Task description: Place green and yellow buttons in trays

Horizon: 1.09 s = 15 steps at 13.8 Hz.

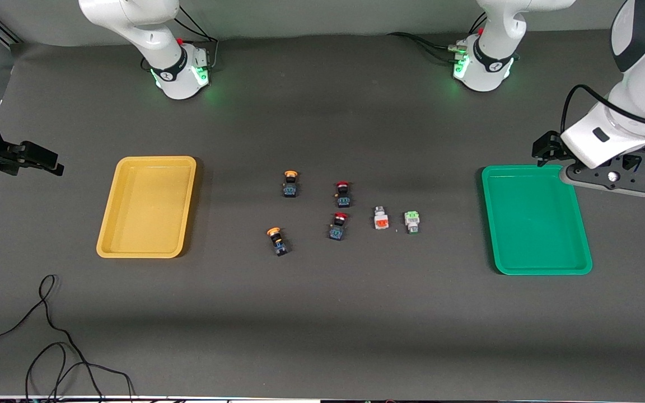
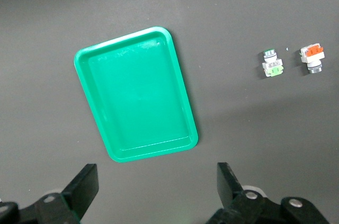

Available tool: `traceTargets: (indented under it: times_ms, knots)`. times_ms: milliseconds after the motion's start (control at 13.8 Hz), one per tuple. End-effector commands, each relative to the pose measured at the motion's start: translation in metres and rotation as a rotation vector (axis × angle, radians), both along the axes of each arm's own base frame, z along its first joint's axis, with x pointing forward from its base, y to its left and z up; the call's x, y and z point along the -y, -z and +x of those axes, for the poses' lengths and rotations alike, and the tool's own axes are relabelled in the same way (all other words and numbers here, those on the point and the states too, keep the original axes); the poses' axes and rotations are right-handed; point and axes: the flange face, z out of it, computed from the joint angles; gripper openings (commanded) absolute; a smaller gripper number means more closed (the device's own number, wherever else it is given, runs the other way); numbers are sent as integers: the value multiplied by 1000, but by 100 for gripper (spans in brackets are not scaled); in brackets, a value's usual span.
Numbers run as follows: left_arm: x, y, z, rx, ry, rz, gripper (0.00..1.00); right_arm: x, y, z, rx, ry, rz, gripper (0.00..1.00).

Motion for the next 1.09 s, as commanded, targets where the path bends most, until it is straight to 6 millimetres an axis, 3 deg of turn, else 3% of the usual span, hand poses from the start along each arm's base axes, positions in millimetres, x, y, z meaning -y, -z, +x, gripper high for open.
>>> traceTargets:
  times_ms: [0,726,798,1016]
  knots:
    - [-1,-5,2,-11,7,-11,100,2,-4,-3,-6,-17,-18,100]
    - [1,-5,2,-10,4,-11,100,-6,5,-8,-50,-19,-15,100]
    - [1,-4,2,-12,4,-12,100,-13,9,-9,-58,-29,-13,100]
    - [1,-3,2,-27,-28,-85,100,-60,14,-10,-50,-69,-3,100]
